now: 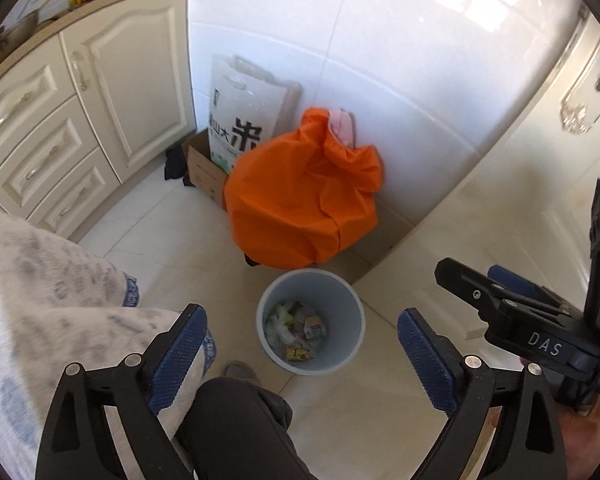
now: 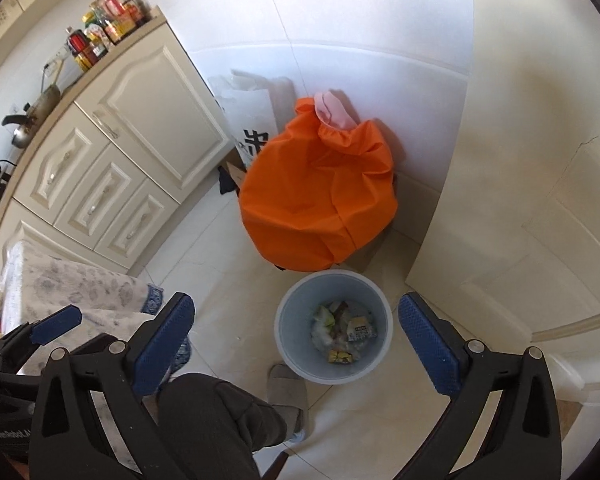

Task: Collect trash
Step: 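Move both open tools back over the table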

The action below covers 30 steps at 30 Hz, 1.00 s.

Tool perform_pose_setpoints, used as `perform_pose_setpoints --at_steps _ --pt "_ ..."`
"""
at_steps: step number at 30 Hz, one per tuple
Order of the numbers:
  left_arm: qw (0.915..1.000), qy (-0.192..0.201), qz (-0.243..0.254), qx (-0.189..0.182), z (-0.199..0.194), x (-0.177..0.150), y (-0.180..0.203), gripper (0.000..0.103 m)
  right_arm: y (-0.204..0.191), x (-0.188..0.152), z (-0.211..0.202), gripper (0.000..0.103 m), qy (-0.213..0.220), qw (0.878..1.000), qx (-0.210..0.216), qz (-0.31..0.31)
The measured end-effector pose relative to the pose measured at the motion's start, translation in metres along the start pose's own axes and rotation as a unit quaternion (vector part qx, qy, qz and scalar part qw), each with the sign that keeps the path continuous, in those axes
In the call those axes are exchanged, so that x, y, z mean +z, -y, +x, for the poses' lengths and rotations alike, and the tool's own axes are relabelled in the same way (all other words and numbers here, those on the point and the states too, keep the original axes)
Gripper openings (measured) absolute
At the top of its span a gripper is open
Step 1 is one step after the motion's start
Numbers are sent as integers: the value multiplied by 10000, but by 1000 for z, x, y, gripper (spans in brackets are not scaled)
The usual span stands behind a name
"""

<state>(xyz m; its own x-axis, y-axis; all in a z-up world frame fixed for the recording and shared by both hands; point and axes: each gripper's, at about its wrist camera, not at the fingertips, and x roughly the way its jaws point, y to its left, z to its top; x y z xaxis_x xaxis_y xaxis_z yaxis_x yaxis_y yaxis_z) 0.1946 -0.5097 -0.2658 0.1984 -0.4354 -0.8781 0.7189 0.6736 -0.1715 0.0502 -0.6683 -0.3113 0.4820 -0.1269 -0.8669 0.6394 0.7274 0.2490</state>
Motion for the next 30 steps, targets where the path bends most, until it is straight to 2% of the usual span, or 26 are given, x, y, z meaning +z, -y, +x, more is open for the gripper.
perform_pose_setpoints --at_steps 7,14,21,30 --pt "9986 495 -125 -149 -73 -25 -17 96 -26 -1 -36 103 307 9993 142 -140" --pt "9913 1260 -367 -90 -164 -65 -50 101 -75 -2 -77 103 664 9957 395 -516" --pt "9778 1999 -508 377 -246 -117 -86 102 -136 -13 -114 103 993 9880 688 -963" --pt "9558 2684 -998 663 -340 -190 -136 102 -226 -33 -154 103 1294 9680 1219 -1768"
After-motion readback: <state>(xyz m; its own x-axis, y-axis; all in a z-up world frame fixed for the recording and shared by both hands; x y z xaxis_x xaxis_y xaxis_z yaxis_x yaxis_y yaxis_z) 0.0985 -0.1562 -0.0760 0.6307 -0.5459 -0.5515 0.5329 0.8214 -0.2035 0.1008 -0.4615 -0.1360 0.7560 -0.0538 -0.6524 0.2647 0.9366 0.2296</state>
